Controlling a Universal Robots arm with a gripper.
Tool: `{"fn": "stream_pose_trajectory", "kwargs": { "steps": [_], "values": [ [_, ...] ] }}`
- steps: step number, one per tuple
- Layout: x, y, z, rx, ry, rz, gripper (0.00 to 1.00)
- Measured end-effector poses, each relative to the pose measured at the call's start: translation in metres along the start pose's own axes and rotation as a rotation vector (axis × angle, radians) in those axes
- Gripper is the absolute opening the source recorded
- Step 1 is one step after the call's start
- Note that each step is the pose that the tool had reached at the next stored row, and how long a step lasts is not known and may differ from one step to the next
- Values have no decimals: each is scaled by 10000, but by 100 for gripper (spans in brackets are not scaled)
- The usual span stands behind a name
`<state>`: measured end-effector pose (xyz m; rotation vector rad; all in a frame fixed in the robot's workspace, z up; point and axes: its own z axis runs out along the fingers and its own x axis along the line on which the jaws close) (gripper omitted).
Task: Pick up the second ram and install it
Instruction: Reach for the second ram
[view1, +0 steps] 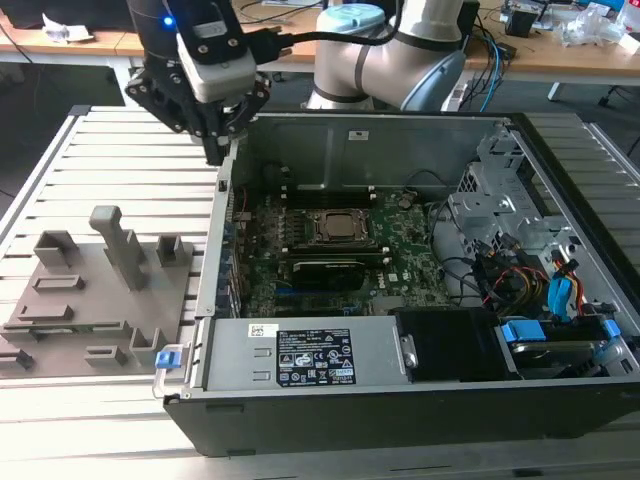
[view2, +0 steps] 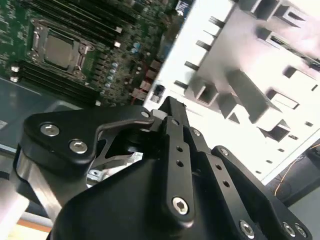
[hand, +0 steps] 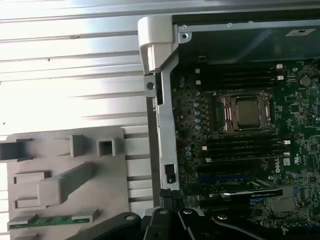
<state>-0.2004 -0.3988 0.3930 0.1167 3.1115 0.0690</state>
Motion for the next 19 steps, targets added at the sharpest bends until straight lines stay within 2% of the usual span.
{"fn": "stream_pose_trajectory", "kwargs": {
  "steps": [3,5,8,10,12,19],
  "values": [
    [274,-21,-6,0,-9,-3,11],
    [402,-30,-8,-1,-14,-2,11],
    [553,-42,-11,-1,-17,-2,11],
    [615,-46,-12,-1,-18,-2,11],
    [713,-54,-13,-1,-18,-3,11],
    [977,-74,-17,0,-18,-2,11]
  ]
}}
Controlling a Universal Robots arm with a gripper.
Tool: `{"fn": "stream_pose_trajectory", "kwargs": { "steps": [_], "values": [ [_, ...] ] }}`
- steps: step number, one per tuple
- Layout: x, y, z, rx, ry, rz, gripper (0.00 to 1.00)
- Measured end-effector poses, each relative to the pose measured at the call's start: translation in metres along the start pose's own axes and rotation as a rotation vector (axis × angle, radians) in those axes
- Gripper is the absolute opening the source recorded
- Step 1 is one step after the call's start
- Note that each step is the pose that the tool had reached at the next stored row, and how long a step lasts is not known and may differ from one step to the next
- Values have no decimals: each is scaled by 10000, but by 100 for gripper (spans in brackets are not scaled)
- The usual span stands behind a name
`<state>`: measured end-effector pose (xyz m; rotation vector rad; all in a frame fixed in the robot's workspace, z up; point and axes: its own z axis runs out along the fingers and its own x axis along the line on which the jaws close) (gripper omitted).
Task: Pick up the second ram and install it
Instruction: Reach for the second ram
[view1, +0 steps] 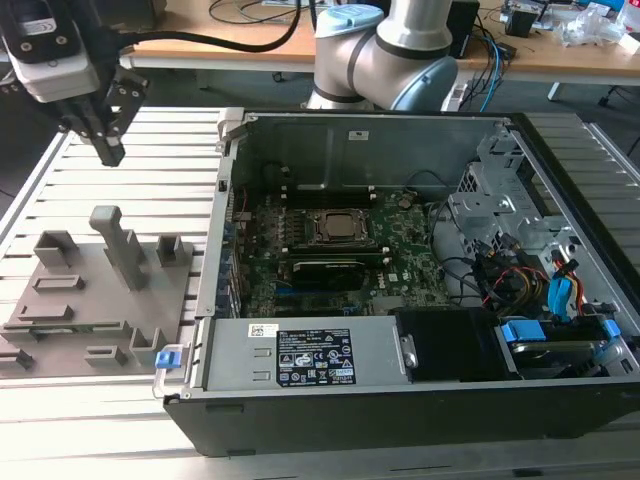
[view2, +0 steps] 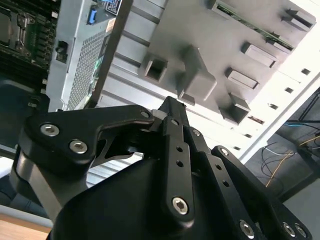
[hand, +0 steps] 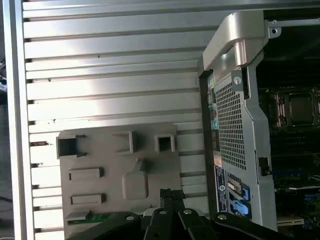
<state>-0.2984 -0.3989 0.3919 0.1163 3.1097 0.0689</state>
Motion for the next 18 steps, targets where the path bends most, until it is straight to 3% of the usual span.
{"fn": "stream_pose_trajectory", "kwargs": {
  "steps": [3,10,18],
  "values": [
    [91,-7,-1,-1,-1,1,11],
    [407,-31,-5,-1,0,0,11],
    [672,-50,-6,-1,-1,0,11]
  ]
}}
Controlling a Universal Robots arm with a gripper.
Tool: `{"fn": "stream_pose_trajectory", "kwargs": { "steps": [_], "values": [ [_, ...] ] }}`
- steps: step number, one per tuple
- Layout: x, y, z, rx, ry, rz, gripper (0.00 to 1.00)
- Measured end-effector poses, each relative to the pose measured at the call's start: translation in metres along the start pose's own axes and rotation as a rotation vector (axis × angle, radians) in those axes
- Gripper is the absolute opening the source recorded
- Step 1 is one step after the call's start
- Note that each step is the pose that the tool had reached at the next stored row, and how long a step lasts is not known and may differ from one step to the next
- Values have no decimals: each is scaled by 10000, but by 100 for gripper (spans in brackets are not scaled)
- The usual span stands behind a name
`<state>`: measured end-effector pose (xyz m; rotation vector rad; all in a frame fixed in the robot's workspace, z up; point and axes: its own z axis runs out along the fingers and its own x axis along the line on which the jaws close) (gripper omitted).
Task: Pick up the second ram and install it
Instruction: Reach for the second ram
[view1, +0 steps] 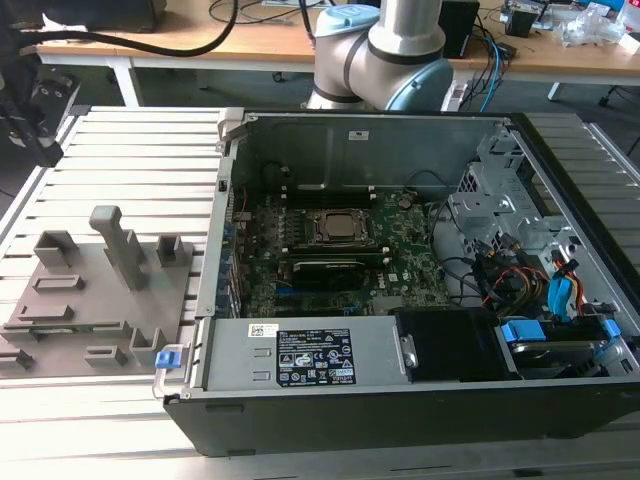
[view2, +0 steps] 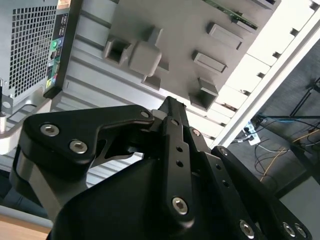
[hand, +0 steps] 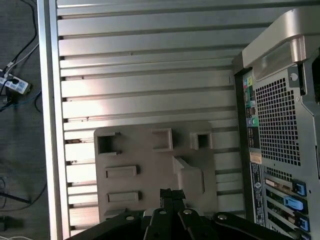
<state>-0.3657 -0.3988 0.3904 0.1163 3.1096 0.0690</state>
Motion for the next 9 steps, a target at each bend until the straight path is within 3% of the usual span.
{"fn": "stream_pose_trajectory", "kwargs": {
  "steps": [2,7,9],
  "values": [
    [112,-9,1,0,0,0,11],
    [169,-78,-2,-1,0,-1,11],
    [187,-162,-4,-1,-1,-1,11]
  ]
}}
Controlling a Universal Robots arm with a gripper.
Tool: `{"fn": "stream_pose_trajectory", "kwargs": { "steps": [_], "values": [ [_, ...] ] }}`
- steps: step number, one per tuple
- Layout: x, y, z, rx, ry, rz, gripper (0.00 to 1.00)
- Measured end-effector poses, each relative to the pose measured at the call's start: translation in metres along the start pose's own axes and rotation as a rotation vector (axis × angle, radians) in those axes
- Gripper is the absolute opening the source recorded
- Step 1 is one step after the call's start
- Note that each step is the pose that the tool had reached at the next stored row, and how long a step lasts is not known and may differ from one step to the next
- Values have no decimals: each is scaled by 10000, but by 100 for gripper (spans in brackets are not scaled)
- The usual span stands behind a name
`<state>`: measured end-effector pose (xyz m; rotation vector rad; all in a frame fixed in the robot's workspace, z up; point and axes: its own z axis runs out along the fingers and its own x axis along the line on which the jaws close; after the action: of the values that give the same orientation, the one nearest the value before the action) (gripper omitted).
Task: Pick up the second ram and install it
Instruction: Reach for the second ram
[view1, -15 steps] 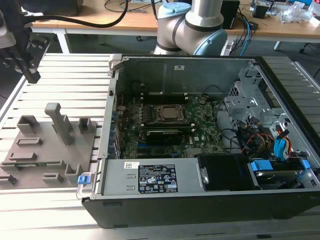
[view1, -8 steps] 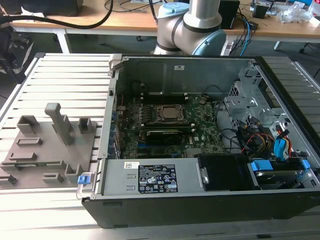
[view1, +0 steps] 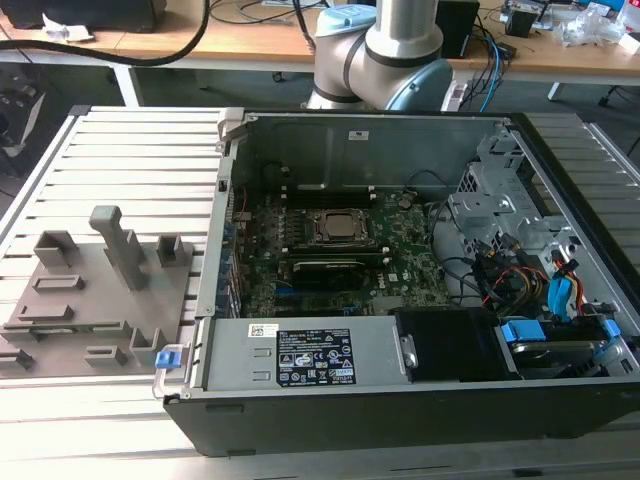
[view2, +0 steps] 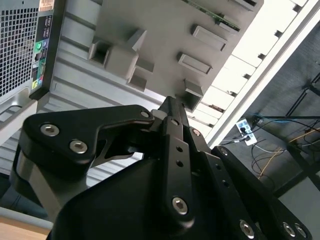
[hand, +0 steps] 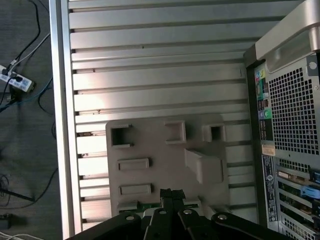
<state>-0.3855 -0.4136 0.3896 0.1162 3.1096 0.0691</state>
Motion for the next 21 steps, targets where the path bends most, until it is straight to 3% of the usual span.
{"fn": "stream_pose_trajectory", "kwargs": {
  "steps": [15,21],
  "values": [
    [134,-299,-1,0,1,0,11],
    [144,-391,9,2,2,0,11]
  ]
}}
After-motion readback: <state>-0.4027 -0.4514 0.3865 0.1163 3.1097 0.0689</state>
